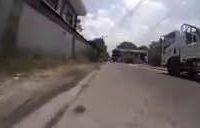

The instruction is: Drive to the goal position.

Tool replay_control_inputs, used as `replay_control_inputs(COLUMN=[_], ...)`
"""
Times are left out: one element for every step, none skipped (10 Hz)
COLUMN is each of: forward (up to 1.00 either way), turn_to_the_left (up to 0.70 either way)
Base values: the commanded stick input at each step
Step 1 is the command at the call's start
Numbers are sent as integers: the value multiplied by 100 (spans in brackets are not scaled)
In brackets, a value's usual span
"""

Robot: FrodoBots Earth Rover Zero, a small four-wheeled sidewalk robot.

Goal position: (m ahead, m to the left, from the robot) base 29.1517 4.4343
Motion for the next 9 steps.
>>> replay_control_inputs(forward=[100,100,100,100,100,100,100,100,100], turn_to_the_left=[-34,-13,-1,0,0,0,-2,-39,-40])
